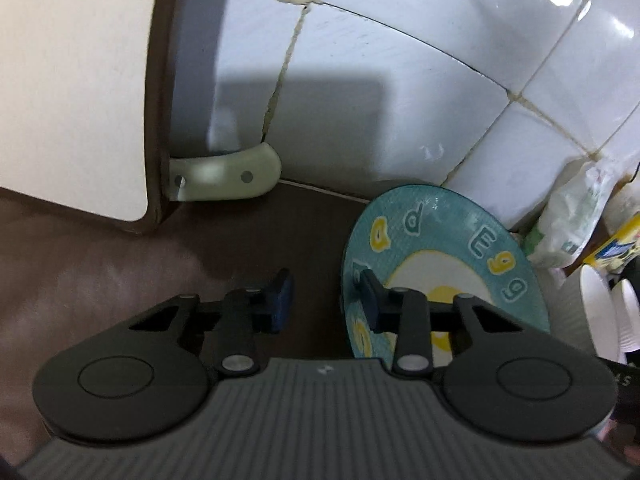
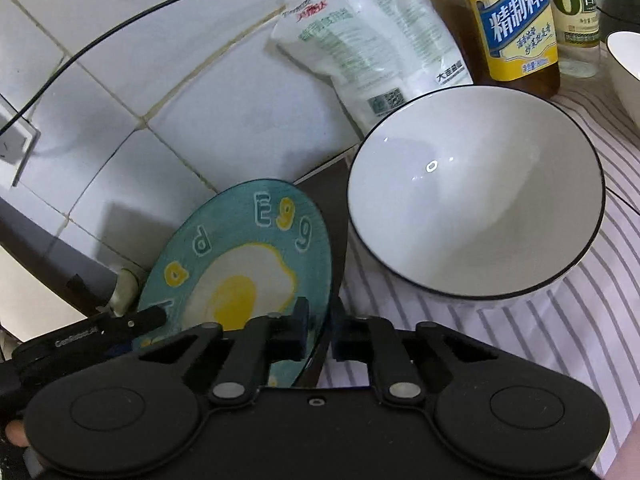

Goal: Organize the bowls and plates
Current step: 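Lift the blue egg plate with both grippers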

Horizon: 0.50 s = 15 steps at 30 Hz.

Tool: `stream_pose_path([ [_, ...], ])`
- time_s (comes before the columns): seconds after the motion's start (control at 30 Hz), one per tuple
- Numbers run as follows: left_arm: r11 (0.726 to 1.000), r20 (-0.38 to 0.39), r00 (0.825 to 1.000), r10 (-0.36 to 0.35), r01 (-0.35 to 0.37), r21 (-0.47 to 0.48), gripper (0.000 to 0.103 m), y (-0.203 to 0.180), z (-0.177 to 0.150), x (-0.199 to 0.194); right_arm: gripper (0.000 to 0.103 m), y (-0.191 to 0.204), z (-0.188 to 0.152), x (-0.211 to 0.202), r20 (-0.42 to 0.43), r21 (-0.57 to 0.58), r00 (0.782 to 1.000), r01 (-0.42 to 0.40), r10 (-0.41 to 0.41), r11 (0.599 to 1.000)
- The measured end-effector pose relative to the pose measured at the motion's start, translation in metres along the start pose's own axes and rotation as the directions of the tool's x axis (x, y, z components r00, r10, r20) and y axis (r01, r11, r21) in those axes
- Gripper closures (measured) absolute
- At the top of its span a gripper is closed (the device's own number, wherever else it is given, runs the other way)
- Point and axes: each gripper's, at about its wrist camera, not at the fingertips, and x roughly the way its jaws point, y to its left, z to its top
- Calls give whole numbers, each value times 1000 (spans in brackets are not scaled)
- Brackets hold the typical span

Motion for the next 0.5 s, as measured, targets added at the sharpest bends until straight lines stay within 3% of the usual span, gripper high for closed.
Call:
stream_pose_path([
  [0.2, 999, 6, 999, -33, 33, 6, 90, -5, -3, -1, 90, 5, 4, 0, -3, -41, 1000, 5, -5, 999],
  [0.33, 998, 19, 1000, -5, 4, 55, 91, -16, -5, 0, 87, 6, 9, 7, -29, -60, 1000, 0, -2, 998],
  [0.5, 1000, 3, 1000, -6, 6, 14, 92, -14, -3, 2, 85, 9, 9, 8, -36, -85, 999, -1, -2, 996],
])
